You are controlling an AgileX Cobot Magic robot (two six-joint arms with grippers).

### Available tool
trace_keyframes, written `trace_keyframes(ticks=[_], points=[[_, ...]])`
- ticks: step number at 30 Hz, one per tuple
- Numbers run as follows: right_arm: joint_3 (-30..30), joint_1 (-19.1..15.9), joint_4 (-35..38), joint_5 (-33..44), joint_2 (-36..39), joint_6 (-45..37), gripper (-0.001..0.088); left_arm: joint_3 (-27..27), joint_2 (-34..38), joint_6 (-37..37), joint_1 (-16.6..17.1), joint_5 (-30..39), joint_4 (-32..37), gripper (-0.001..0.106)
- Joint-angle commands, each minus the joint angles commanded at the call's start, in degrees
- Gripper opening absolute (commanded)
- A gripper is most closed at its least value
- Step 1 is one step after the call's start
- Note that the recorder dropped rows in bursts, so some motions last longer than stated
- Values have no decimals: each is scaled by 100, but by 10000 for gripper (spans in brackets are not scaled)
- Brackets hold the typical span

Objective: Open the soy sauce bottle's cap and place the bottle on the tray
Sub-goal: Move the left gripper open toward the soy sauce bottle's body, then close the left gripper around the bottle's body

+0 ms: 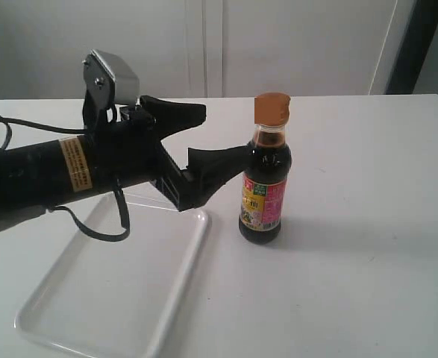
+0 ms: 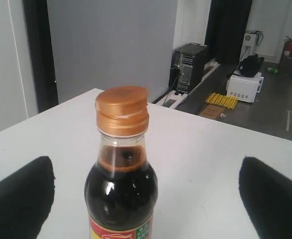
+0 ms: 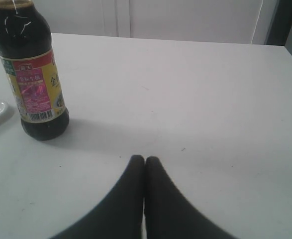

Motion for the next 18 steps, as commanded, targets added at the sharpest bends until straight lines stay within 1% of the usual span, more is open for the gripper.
trace_keyframes(ticks=[10, 18], points=[[0, 0, 0, 0, 0, 12, 0, -413, 658, 239, 0, -123, 0, 1050], [0, 0, 0, 0, 0, 12, 0, -889, 1200, 292, -118, -146, 1, 1050]])
